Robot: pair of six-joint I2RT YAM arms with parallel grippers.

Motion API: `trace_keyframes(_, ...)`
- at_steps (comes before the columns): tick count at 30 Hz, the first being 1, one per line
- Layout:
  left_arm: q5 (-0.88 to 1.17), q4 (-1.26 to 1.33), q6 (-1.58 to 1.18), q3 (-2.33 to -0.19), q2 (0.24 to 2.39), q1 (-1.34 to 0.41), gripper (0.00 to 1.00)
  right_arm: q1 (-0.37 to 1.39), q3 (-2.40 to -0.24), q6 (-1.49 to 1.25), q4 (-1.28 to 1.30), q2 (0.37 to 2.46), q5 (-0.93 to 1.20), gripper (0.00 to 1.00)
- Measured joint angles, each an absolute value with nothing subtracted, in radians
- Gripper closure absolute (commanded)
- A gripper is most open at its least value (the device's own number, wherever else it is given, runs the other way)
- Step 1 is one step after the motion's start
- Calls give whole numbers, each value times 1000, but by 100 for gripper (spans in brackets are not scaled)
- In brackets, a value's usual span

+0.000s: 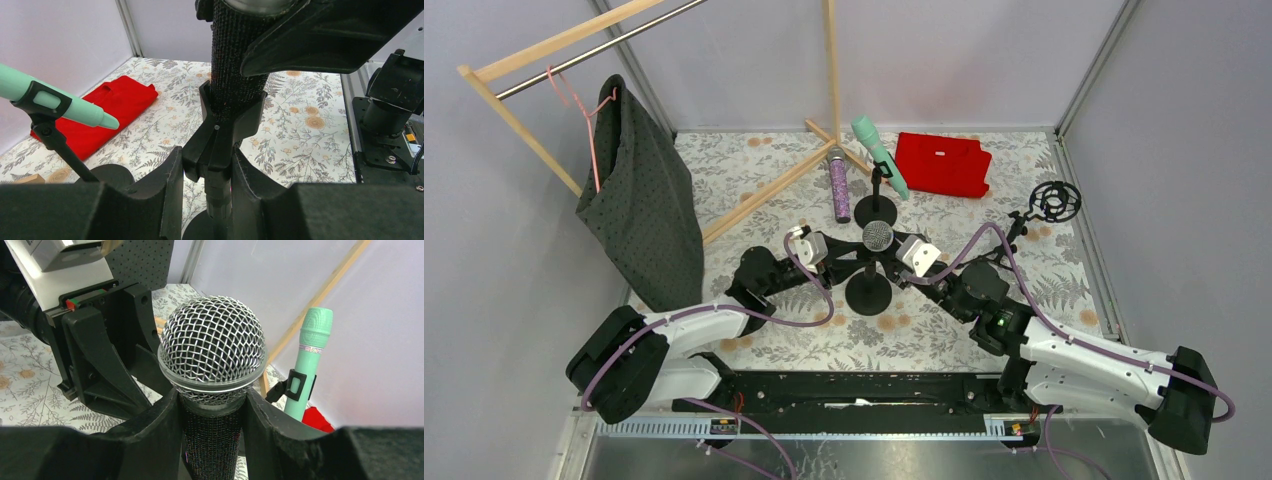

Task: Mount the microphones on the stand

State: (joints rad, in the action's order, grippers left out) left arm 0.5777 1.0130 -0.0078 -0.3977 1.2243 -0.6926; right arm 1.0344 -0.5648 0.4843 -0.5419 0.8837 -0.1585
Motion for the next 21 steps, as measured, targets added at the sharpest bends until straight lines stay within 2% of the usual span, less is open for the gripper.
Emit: trace_keyframes(21,596,1013,7,-398,1224,-693,100,1027,-539,358,-623,888,-158,100)
